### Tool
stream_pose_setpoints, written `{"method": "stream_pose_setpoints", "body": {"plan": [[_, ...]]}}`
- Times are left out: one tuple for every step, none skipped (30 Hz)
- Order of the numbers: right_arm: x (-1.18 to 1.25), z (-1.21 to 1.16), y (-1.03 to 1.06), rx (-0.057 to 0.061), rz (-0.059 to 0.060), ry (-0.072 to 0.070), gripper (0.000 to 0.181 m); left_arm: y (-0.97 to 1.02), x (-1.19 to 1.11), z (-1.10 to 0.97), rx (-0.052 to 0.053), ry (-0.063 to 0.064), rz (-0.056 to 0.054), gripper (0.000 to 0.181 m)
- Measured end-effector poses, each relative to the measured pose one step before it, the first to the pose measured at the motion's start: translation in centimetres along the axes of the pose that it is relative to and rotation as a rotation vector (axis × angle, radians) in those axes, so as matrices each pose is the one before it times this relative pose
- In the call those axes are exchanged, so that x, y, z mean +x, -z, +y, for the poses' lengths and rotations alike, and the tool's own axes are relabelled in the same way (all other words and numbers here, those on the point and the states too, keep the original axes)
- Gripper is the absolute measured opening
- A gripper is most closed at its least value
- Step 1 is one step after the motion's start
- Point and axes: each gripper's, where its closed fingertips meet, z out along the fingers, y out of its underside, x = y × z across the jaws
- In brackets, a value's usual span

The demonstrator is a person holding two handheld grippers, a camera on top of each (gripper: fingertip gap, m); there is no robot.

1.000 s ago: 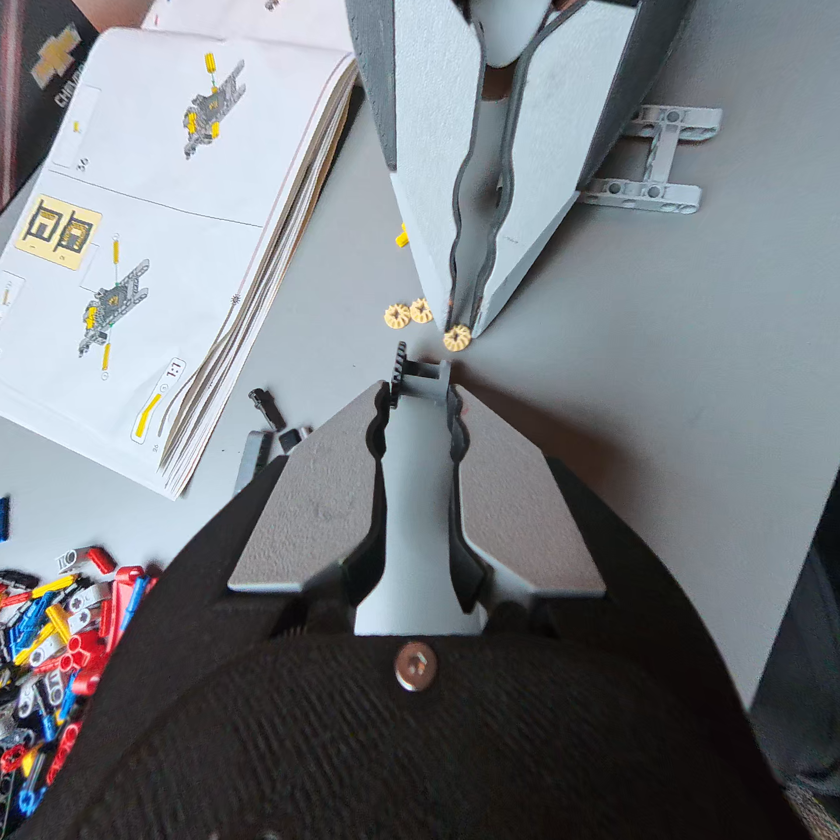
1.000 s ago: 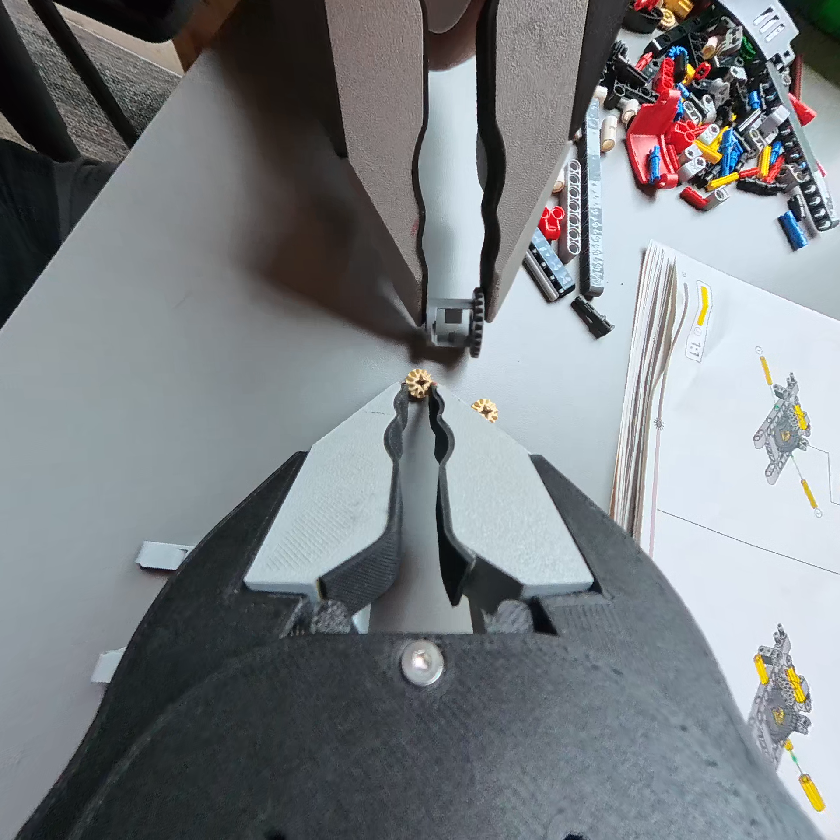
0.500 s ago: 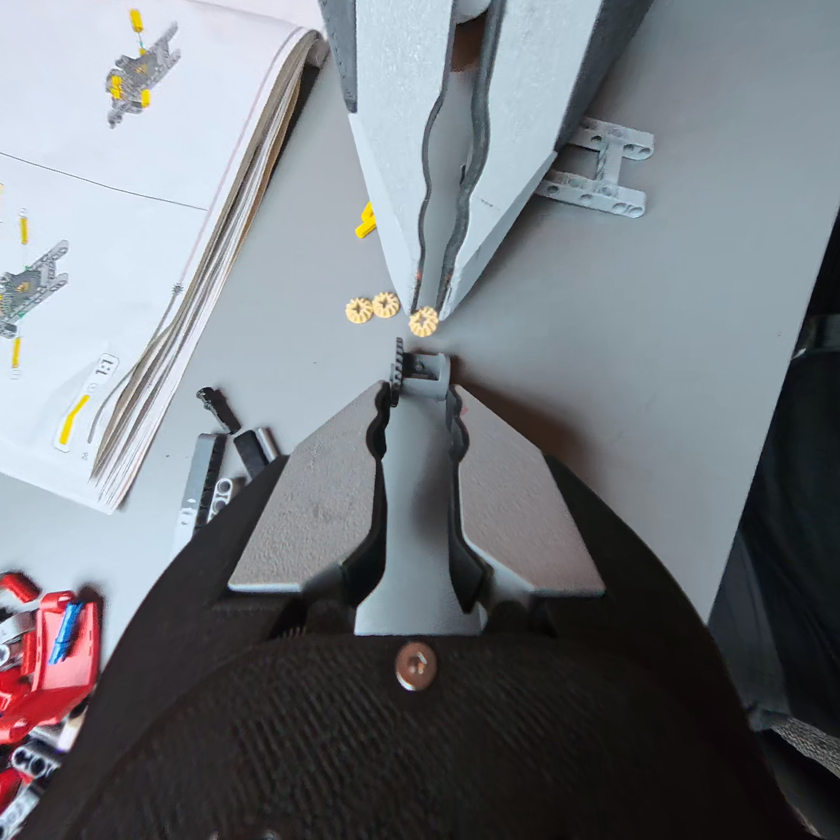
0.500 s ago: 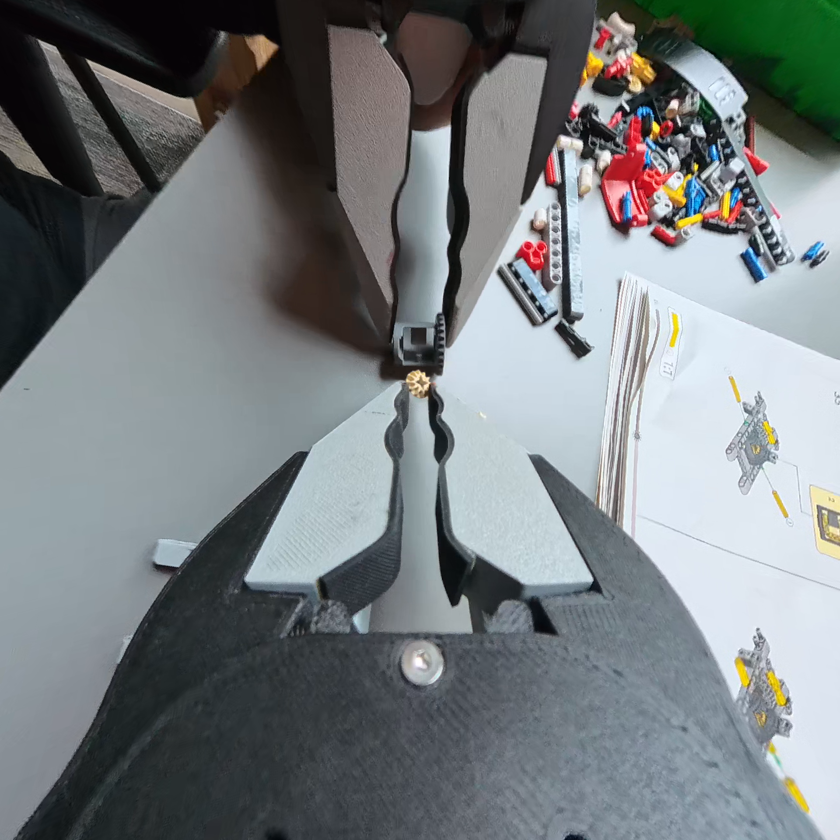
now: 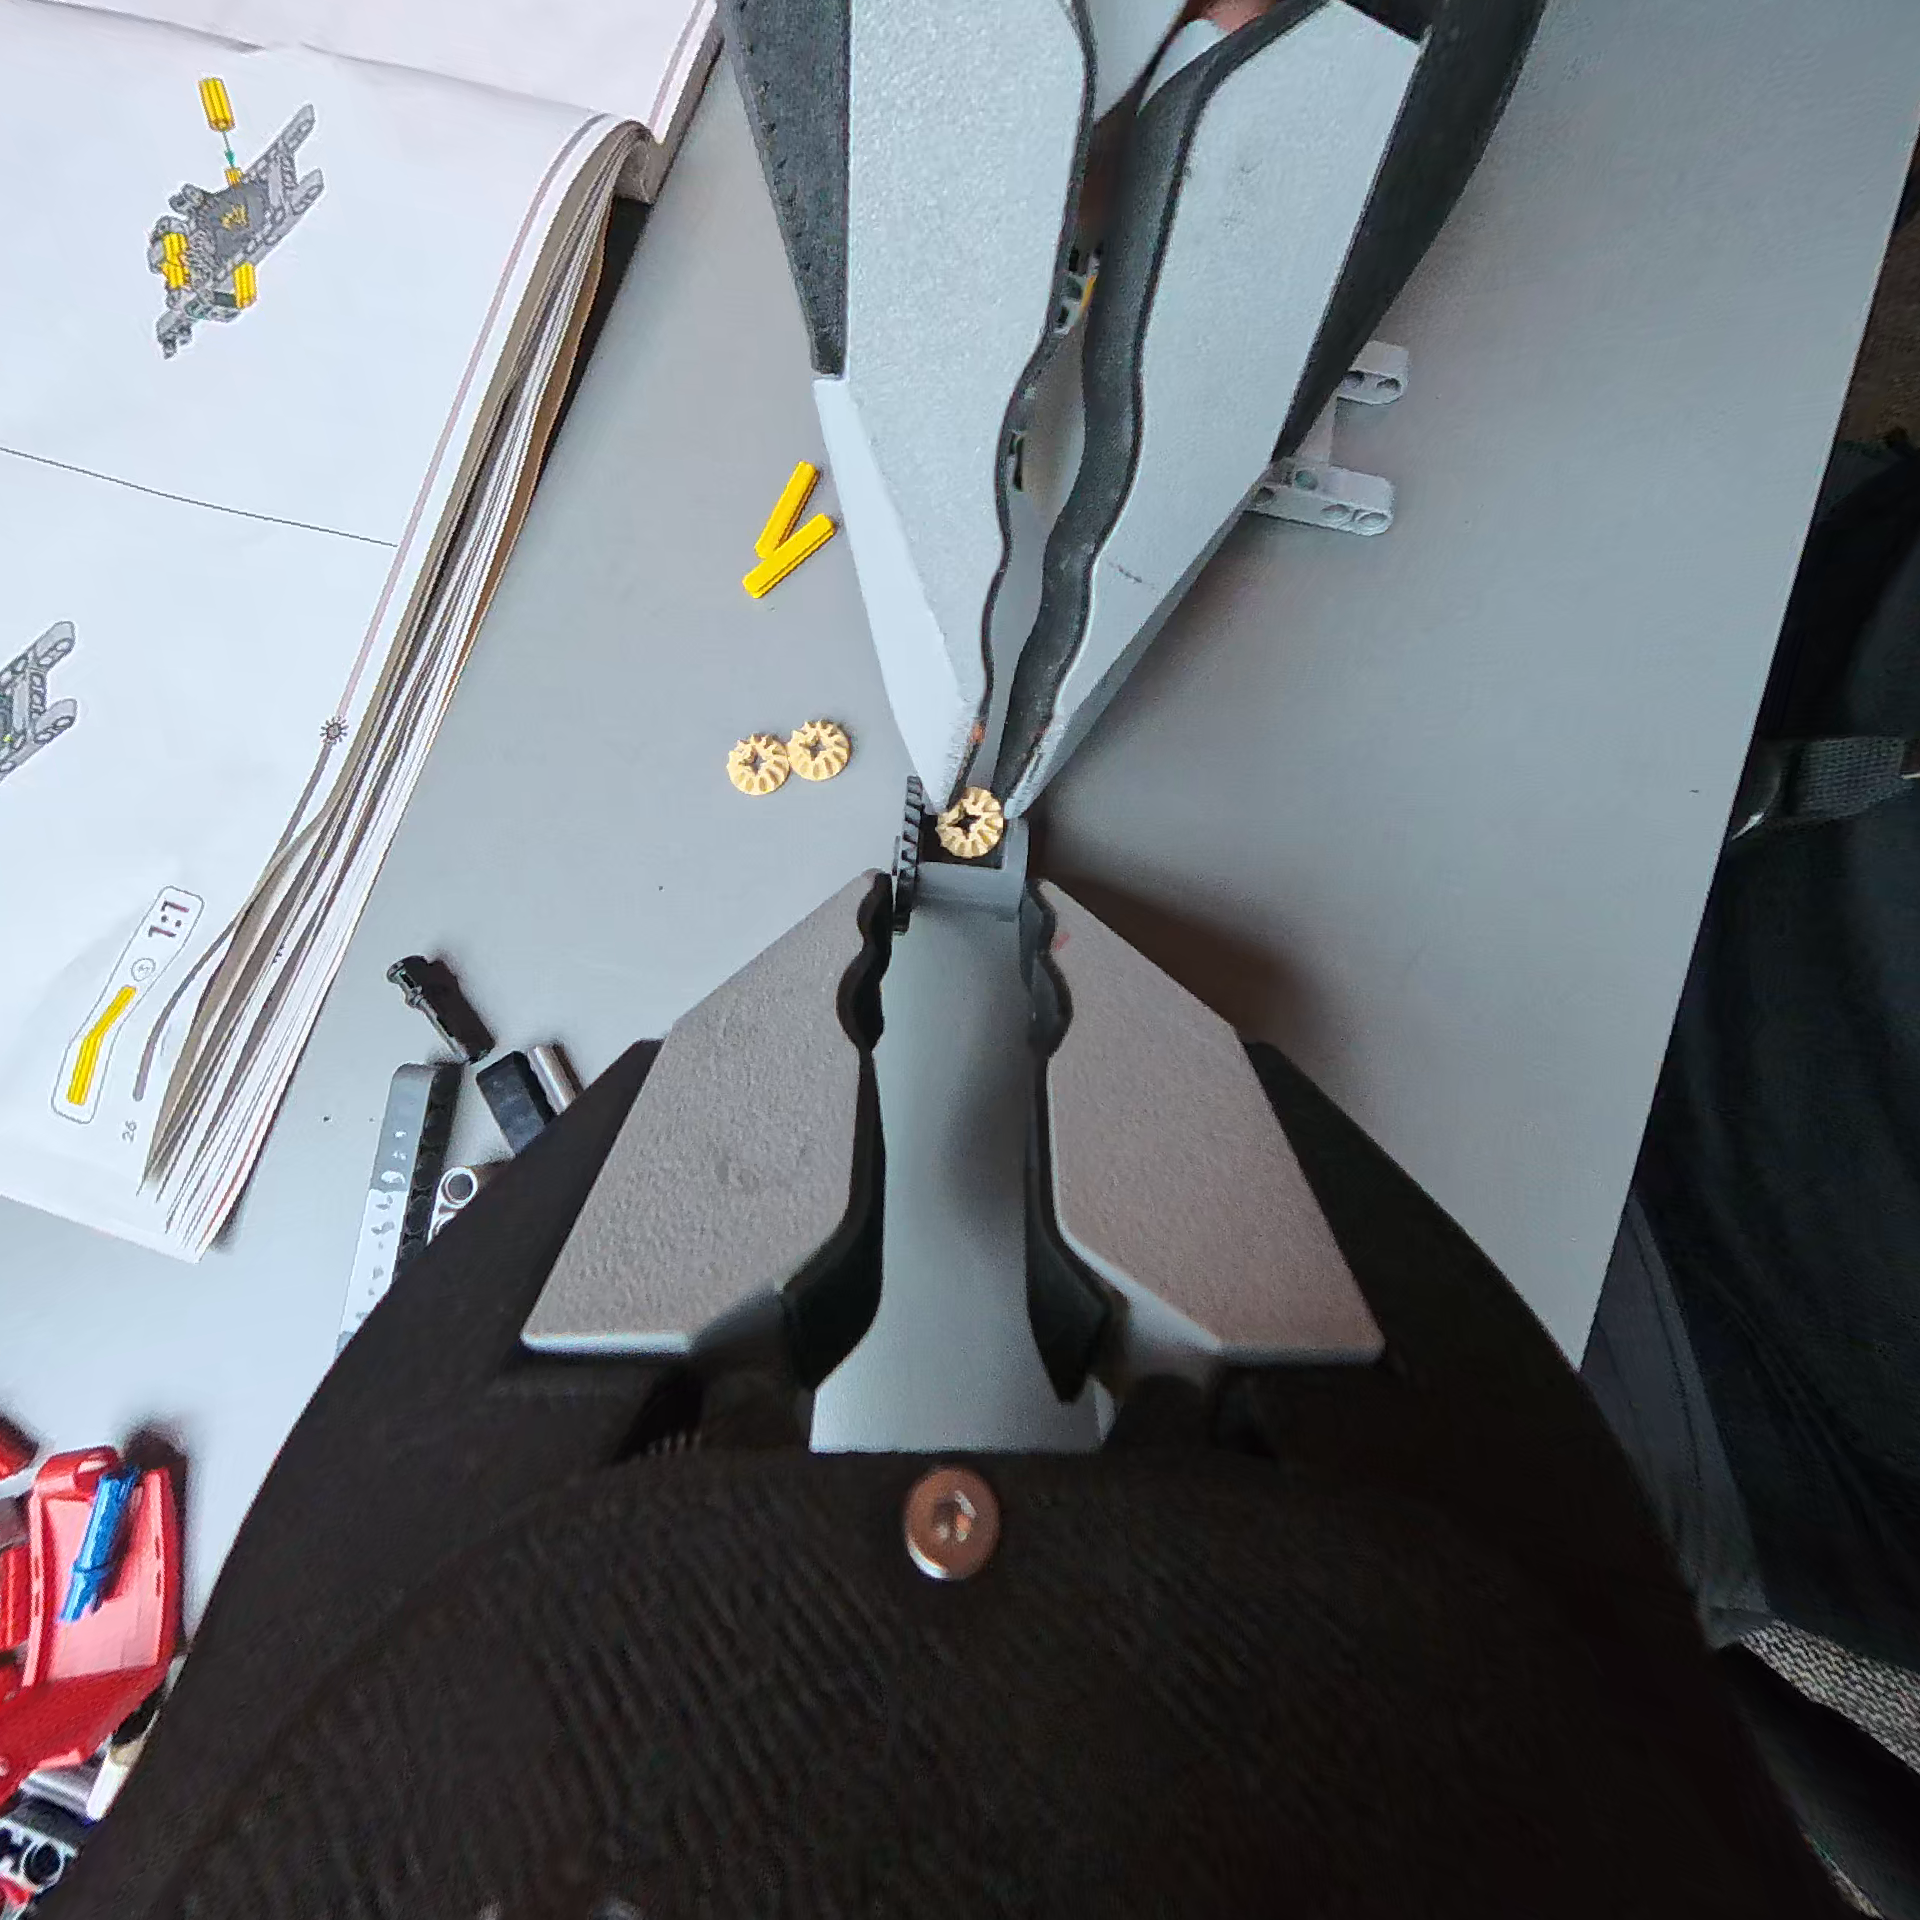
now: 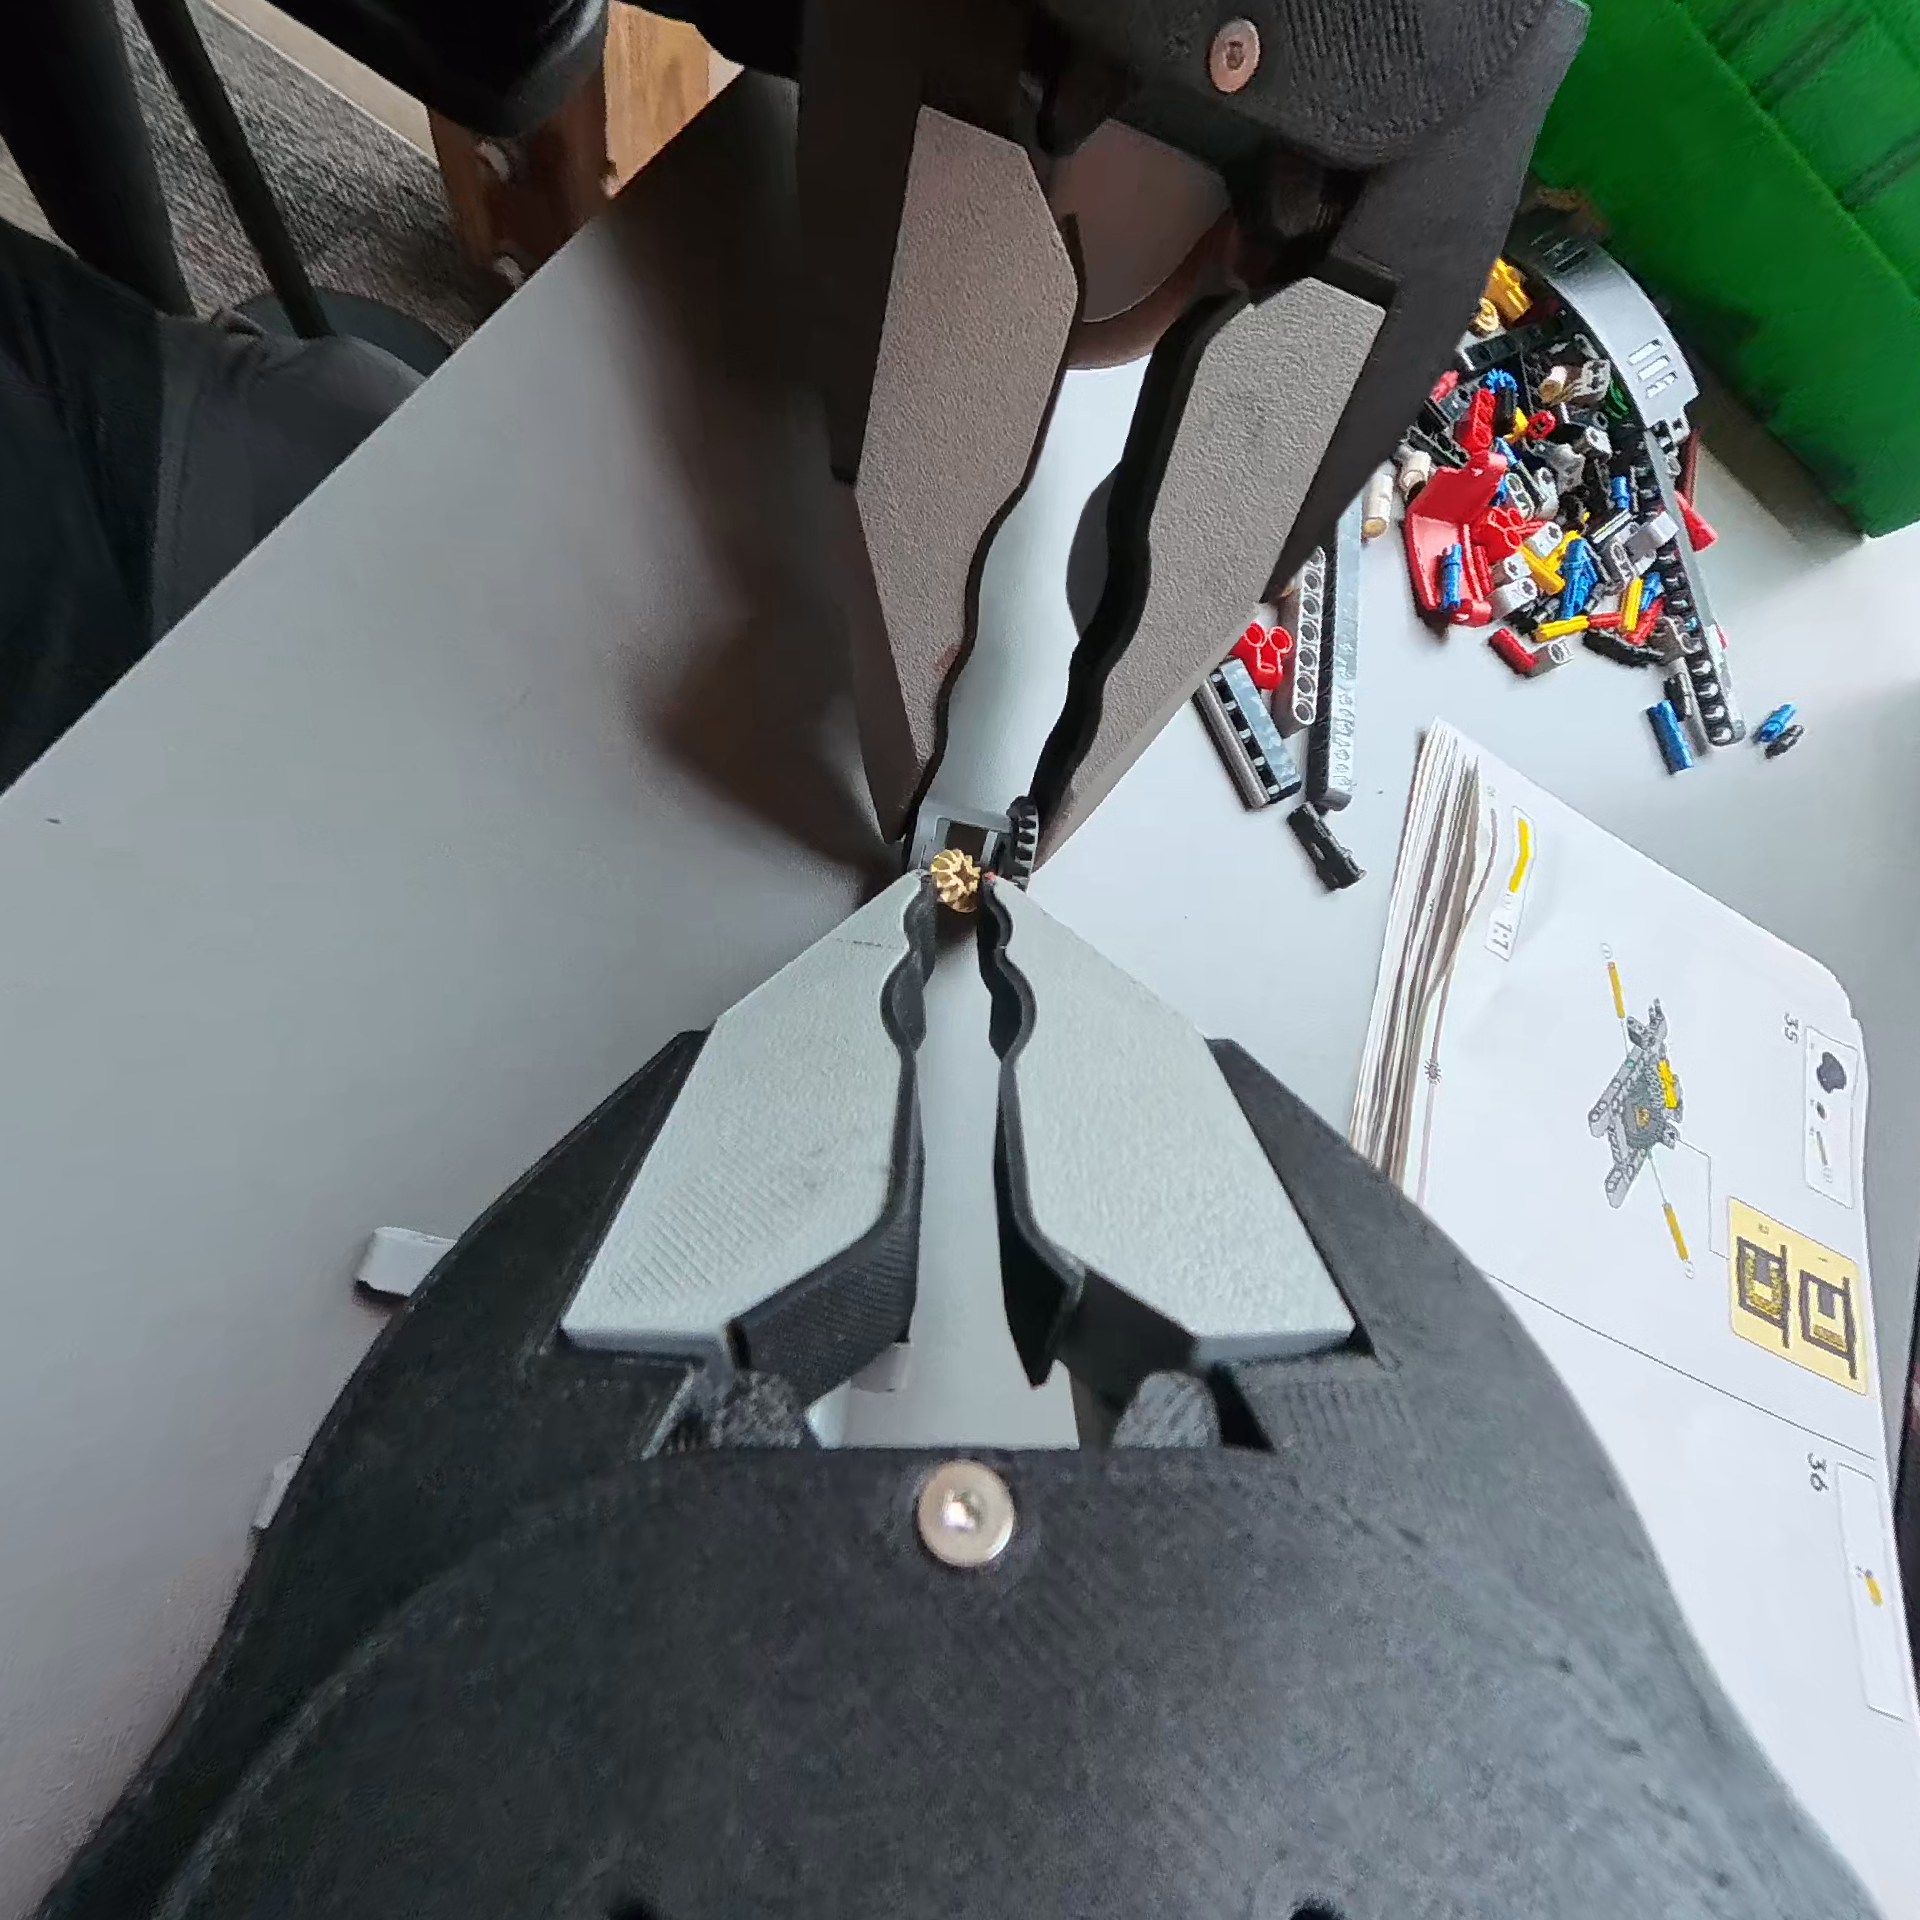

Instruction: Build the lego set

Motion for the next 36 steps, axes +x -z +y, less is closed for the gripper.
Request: {"method": "stream_pose_setpoints", "body": {"plan": [[-0.051, 0.01, 0.01, -0.0031, 0.0023, 0.0105, 0.004, -0.011, 0.043, -0.016, 0.0007, -0.0007, 0.0043, 0.022], [-0.012, -0.01, 0.01, -0.0009, 0.0038, 0.0098, 0.004, 0.0, 0.035, -0.022, 0.0014, -0.0007, 0.005, 0.022], [-0.015, 0.01, 0.007, -0.0011, 0.0033, 0.0081, 0.004, 0.007, 0.04, -0.02, 0.0025, 0.0, 0.007, 0.022], [0.015, 0.039, 0.005, -0.0019, 0.0032, 0.0058, 0.004, 0.027, 0.015, -0.039, 0.002, 0.0011, 0.0062, 0.022], [-0.035, 0.072, 0.005, -0.0029, 0.0002, 0.0057, 0.004, 0.045, 0.007, -0.029, -0.0011, 0.0032, 0.0057, 0.021], [-0.108, 0.052, 0.01, -0.0033, -0.0031, 0.0085, 0.004, 0.062, 0.108, -0.06, -0.003, 0.0025, 0.0086, 0.022], [-0.062, -0.04, 0.036, 0.0006, 0.0025, 0.011, 0.002, 0.074, 0.09, -0.12, -0.0011, -0.003, 0.0022, 0.021], [0.033, -0.108, 0.048, 0.0033, 0.0092, 0.0103, 0.002, 0.066, 0.065, -0.123, -0.0004, -0.0095, -0.0044, 0.021], [0.03, -0.035, -0.003, -0.0014, 0.0057, 0.0054, 0.002, 0.032, -0.044, -0.015, -0.0058, -0.0129, -0.0123, 0.021], [-0.026, 0.068, -0.059, -0.0059, -0.0004, 0.0013, 0.002, -0.021, -0.051, 0.063, -0.0074, -0.0155, -0.0132, 0.021], [-0.075, 0.058, -0.073, -0.0035, -0.0025, 0.0011, 0.002, -0.074, -0.058, 0.12, -0.0059, -0.0189, -0.0121, 0.021], [-0.094, 0.058, -0.065, -0.0018, -0.0022, 0.0038, 0.002, -0.116, -0.092, 0.187, -0.0047, -0.0178, -0.0111, 0.021], [-0.058, 0.099, -0.034, -0.0059, 0.001, 0.0067, 0.002, -0.095, -0.234, 0.226, -0.0041, -0.0144, -0.0182, 0.022], [0.026, 0.085, 0.004, -0.0069, 0.0068, 0.0091, 0.001, 0.008, -0.166, 0.043, 0.0095, -0.0185, -0.0166, 0.022], [-0.007, -0.027, 0.069, -0.001, 0.0045, 0.0087, 0.001, 0.061, -0.041, -0.048, 0.0165, -0.0228, -0.0118, 0.022], [0.029, -0.085, 0.112, 0.0026, 0.0041, 0.0043, 0.001, 0.083, -0.096, -0.103, 0.0217, -0.0291, -0.0186, 0.021], [0.056, -0.077, 0.121, 0.0037, 0.0026, 0.0004, 0.0, 0.053, -0.145, -0.043, 0.0212, -0.0356, -0.0249, 0.021], [0.067, -0.029, 0.117, 0.0029, 0.0012, -0.0013, 0.0, 0.011, -0.204, 0.032, 0.0141, -0.0408, -0.0308, 0.021], [0.135, 0.076, 0.119, 0.0002, 0.0034, -0.0029, 0.0, -0.013, -0.219, 0.07, 0.0095, -0.0475, -0.0354, 0.021], [0.146, 0.113, 0.116, 0.0011, 0.0025, -0.0055, 0.0, -0.024, -0.327, 0.074, 0.0083, -0.0543, -0.0446, 0.021], [0.139, 0.09, 0.114, 0.0042, 0.0004, -0.009, 0.0, -0.058, -0.309, 0.108, 0.0054, -0.054, -0.0436, 0.021], [0.095, 0.048, 0.096, 0.0069, -0.0027, -0.0123, 0.0, -0.095, -0.188, 0.178, -0.0003, -0.0402, -0.031, 0.021], [0.083, 0.046, 0.063, 0.0071, -0.0037, -0.0136, 0.0, -0.095, -0.105, 0.086, 0.0059, -0.0143, -0.0168, 0.021], [0.073, 0.093, 0.017, 0.0029, -0.0028, -0.0117, 0.0, -0.041, -0.022, -0.02, 0.0115, 0.0043, 0.0008, 0.021], [0.082, 0.15, -0.017, -0.0022, -0.0003, -0.0078, 0.0, 0.013, -0.122, 0.116, -0.0044, 0.0098, 0.0001, 0.022], [0.091, 0.163, -0.036, -0.0039, 0.0018, -0.0052, 0.0, 0.012, -0.102, 0.098, -0.0025, 0.0042, -0.0011, 0.022], [0.1, 0.173, -0.035, -0.0045, 0.0021, -0.0058, 0.0, 0.01, 0.012, 0.002, 0.0033, -0.0029, -0.0003, 0.022], [0.073, 0.148, -0.033, -0.0035, -0.0004, -0.0071, 0.0, 0.005, -0.003, 0.001, 0.0012, -0.0077, -0.0039, 0.022], [0.028, 0.041, -0.007, 0.0032, -0.0027, -0.0071, 0.0, -0.004, -0.013, -0.012, 0.0009, -0.0095, -0.0067, 0.021], [0.007, -0.045, 0.012, 0.0091, -0.0036, -0.0083, 0.0, 0.002, -0.002, -0.016, 0.0012, -0.0104, -0.0072, 0.021], [0.01, -0.037, 0.015, 0.0084, -0.0046, -0.0105, 0.0, -0.012, 0.008, -0.042, 0.0028, -0.0086, -0.0046, 0.021], [0.063, 0.008, 0.012, 0.0047, -0.0034, -0.0119, 0.0, -0.004, -0.022, 0.0, 0.0001, -0.0007, -0.0022, 0.022], [0.093, 0.012, 0.023, 0.006, -0.0018, -0.0125, 0.0, -0.019, -0.07, 0.059, -0.0038, 0.0062, -0.0021, 0.021], [0.107, -0.023, 0.03, 0.009, -0.0021, -0.0142, 0.0, -0.037, -0.099, 0.055, -0.0037, 0.0073, -0.0024, 0.021], [0.14, 0.006, 0.034, 0.0097, -0.0019, -0.0168, 0.0, -0.056, -0.159, 0.069, -0.005, 0.0052, -0.0077, 0.021], [0.191, 0.069, 0.021, 0.0075, -0.0003, -0.0199, 0.0, -0.056, -0.159, 0.079, -0.0061, 0.0042, -0.0108, 0.022]]}}
